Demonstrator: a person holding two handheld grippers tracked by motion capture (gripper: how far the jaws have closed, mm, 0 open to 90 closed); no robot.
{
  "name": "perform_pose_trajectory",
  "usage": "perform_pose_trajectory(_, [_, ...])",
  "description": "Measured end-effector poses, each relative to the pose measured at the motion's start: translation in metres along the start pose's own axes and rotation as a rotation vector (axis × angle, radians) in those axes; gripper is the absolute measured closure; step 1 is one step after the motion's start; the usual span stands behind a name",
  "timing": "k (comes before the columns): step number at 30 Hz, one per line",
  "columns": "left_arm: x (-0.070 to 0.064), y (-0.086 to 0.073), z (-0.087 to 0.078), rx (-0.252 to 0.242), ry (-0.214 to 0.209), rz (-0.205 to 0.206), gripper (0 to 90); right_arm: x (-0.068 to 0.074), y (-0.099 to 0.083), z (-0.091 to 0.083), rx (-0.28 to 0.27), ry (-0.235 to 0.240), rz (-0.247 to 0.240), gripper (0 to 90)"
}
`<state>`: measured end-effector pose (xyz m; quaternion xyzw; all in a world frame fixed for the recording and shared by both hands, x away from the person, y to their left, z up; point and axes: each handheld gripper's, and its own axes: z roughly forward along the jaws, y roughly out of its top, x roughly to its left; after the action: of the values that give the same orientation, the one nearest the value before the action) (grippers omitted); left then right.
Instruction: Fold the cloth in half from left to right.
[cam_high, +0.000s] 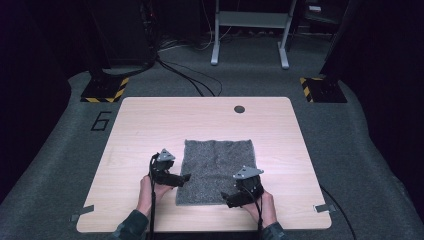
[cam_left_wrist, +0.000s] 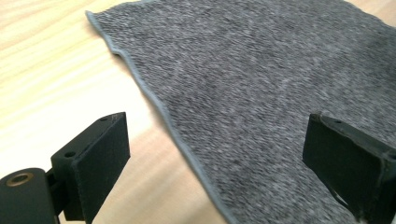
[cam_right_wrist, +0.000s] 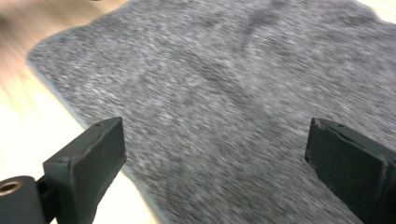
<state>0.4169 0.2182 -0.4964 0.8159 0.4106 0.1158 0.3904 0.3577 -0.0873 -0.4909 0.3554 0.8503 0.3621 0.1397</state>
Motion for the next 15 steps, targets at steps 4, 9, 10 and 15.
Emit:
perform_pose_trajectory(4, [0.009, 0.006, 0.003, 0.000, 0.013, -0.014, 6.9, 0.014, 0.006, 0.007, 0.010, 0.028, 0.000, 3.3])
perform_pose_trajectory(9, [0.021, 0.013, 0.010, 0.003, 0.016, -0.043, 4.2, 0.028, 0.014, 0.016, 0.006, 0.060, -0.009, 2.5])
perform_pose_trajectory(10, [0.022, 0.014, 0.012, 0.005, 0.025, -0.049, 2.4, 0.033, 0.017, 0.020, 0.001, 0.072, -0.023, 2.6])
perform_pose_trajectory(15, [0.032, 0.023, 0.022, 0.006, 0.026, -0.067, 1.6, 0.048, 0.025, 0.029, -0.005, 0.096, -0.041, 2.3])
